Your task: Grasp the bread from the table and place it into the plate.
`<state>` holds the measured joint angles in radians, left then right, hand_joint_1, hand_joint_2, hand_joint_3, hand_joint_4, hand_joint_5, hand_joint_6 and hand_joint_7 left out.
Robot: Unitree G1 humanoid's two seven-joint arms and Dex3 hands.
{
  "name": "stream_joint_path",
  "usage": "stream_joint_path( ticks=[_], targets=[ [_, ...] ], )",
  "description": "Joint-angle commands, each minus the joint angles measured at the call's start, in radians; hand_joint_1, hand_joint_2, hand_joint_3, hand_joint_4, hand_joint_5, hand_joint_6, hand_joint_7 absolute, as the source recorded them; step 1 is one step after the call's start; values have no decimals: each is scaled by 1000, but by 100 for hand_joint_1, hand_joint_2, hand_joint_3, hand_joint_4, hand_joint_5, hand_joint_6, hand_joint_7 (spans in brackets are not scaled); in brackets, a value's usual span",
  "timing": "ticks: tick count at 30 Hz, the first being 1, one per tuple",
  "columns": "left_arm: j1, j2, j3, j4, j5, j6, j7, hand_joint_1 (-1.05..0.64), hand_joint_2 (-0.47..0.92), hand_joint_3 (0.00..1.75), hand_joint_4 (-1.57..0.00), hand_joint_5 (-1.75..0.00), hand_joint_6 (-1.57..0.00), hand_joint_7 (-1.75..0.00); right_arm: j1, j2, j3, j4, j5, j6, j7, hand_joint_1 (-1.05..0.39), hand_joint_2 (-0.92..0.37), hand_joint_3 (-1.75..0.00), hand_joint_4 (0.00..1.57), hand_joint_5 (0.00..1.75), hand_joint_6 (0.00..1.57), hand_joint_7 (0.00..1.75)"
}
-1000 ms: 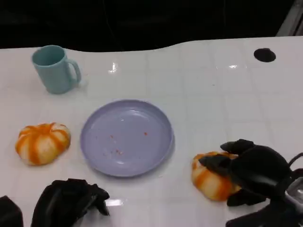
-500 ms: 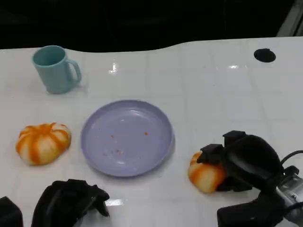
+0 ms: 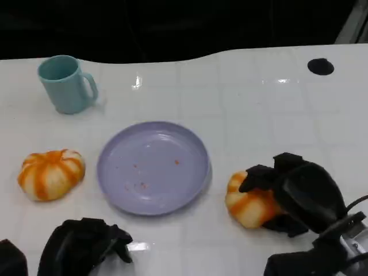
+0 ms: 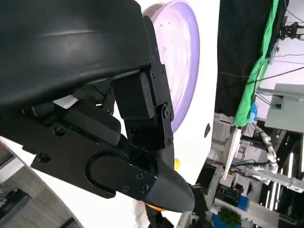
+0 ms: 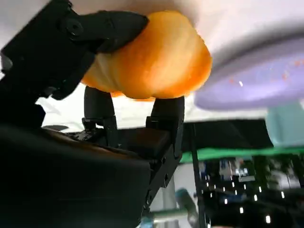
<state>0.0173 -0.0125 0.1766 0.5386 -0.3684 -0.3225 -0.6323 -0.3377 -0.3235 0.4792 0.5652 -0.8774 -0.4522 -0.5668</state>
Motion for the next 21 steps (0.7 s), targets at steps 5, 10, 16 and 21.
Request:
stream_joint_path(
  ticks=[5,10,16,21],
  targets=[
    [0,14,7,3,-2,1,5,-104,80,0,-78,-166,-157,-20,-5,69,-61,8,181,-116,19,-10,-16,-148,104,175,93,143],
    [1,13,4,3,1,-4,4,-104,80,0,-77,-166,-157,-19,-37,123,-70,22,232,-140,52,-7,-7,-162,106,175,88,164],
    [3,13,4,4,1,-4,3,-104,80,0,-77,-166,-157,-19,-107,179,-69,79,228,-142,44,-6,-5,-166,106,175,82,174],
    [8,14,2,2,2,-5,1,-104,80,0,-77,-166,-157,-19,-192,229,-47,171,184,-123,3,-6,-13,-159,102,175,78,175]
  ],
)
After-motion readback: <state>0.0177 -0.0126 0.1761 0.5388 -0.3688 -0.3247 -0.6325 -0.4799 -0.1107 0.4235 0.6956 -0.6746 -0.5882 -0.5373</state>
